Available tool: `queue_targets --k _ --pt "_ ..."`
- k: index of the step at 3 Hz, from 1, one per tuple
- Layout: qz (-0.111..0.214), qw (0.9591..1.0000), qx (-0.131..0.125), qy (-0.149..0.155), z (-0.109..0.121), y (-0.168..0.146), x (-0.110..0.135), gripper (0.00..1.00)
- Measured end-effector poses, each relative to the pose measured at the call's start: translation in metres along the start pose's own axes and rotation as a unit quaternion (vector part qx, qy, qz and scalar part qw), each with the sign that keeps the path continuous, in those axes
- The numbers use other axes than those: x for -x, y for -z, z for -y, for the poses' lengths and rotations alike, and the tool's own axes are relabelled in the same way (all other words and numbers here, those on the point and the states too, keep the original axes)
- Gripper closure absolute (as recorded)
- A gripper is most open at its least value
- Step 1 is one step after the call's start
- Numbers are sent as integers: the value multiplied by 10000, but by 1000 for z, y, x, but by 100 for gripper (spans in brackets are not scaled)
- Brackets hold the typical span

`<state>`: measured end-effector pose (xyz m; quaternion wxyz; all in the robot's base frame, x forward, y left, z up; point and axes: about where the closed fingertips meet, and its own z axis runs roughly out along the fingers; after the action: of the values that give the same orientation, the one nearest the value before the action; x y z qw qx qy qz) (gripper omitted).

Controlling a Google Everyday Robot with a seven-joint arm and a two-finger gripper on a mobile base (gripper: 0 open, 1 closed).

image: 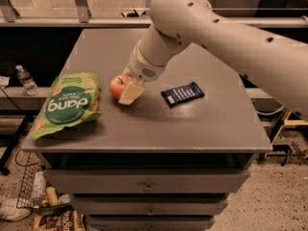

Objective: Move apple near green rice chip bag

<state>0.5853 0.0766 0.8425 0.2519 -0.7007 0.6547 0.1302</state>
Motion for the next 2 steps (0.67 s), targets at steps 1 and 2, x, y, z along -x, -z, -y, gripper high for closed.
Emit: queue_targets --k 1,2 --pt "0 10000 10 4 0 -1 0 82" --pt "-2 10000 24 12 -1 -2 1 59"
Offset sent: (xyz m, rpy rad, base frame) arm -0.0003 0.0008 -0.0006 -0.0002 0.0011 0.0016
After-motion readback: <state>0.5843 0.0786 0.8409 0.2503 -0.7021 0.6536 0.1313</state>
